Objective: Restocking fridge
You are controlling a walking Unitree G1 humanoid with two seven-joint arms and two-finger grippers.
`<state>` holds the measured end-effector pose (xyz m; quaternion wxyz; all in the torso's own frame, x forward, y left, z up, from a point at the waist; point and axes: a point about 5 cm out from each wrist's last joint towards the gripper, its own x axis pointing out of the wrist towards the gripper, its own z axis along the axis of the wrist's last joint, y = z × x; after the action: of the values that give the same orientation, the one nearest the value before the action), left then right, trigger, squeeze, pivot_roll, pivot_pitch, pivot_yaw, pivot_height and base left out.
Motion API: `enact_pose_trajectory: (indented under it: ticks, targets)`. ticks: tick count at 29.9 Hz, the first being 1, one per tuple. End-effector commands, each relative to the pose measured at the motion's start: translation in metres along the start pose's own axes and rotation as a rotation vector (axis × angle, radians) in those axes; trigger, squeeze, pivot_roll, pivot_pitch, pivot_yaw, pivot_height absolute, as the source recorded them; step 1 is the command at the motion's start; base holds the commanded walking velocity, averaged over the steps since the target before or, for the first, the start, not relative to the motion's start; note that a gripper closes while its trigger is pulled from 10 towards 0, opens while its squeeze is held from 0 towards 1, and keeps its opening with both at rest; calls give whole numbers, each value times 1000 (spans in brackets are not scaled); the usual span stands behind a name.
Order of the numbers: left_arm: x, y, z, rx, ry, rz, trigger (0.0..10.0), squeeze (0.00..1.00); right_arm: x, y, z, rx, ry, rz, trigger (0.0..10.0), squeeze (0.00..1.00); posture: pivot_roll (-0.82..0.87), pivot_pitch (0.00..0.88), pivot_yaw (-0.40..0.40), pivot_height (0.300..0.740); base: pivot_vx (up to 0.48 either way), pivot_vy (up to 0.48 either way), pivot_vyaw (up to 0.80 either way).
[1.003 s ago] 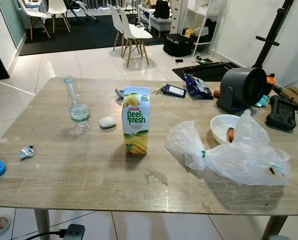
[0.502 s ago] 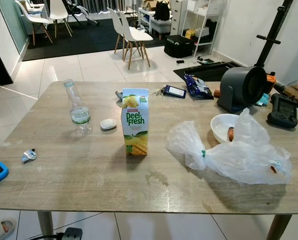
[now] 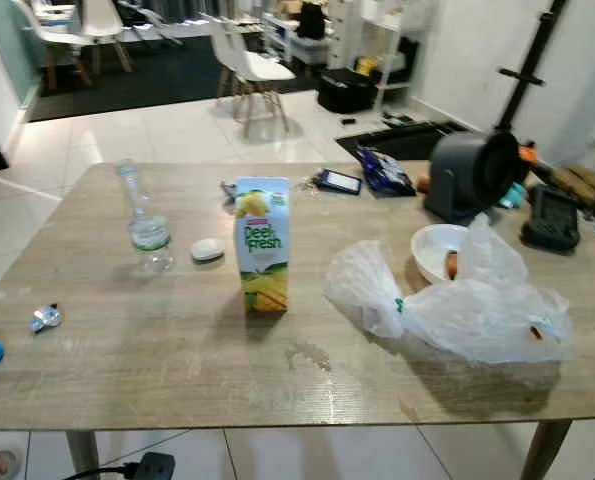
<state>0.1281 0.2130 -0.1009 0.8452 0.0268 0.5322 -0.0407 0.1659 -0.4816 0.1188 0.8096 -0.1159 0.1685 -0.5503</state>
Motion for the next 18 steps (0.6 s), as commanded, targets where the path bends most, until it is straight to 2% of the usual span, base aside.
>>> enact_pose_trajectory:
  ticks: [1,2,3,4,5,7,8,10,11,12,13,14,17,18]
  targets:
    - [0,-1,-5,6,21,-3,10000,0,2,5,18,107,-53,38,10000,0,36,0,-19,740,0,0,0]
    - [0,-1,-5,6,21,-2,10000,0,2,21,40,223,-112,133,10000,0,37,0,-20,740,0,0,0]
    - [0,-1,-5,6,21,-2,10000,0,2,21,40,223,-112,133,10000,0,37,0,-20,740,0,0,0]
    - [0,-1,-5,5,22,-3,10000,0,-2,44,62,277,-175,280,10000,0,37,0,-21,740,0,0,0]
    - [0,-1,-5,5,22,-4,10000,0,-7,59,76,298,-215,378,10000,0,37,0,-21,740,0,0,0]
    - [0,-2,-4,4,20,-6,10000,0,-17,84,95,281,-280,529,10000,0,44,0,-28,740,0,0,0]
    - [0,-2,-4,4,20,-6,10000,0,-17,84,95,281,-280,529,10000,0,44,0,-28,740,0,0,0]
    - [0,-2,-4,0,19,-6,10000,0,-26,101,107,273,-317,629,10000,0,49,0,-34,740,0,0,0]
    - [0,-2,-4,0,19,-6,10000,0,-26,101,107,273,-317,629,10000,0,49,0,-34,740,0,0,0]
    - [0,-3,-5,-3,21,-6,10000,0,-31,111,111,250,-333,695,10000,0,56,0,-41,740,0,0,0]
    - [0,-3,-5,-3,21,-6,10000,0,-31,111,111,250,-333,695,10000,0,56,0,-41,740,0,0,0]
    - [-1,-3,-8,-8,25,-5,10000,0,-38,122,112,181,-346,764,10000,0,56,0,-41,740,0,0,0]
    - [-1,-3,-10,-12,28,-4,10000,0,-42,130,112,129,-352,815,10000,0,60,0,-43,740,0,0,0]
    - [-2,-4,-14,-17,36,-4,10000,0,-41,131,104,1,-319,804,10000,0,63,0,-44,740,0,0,0]
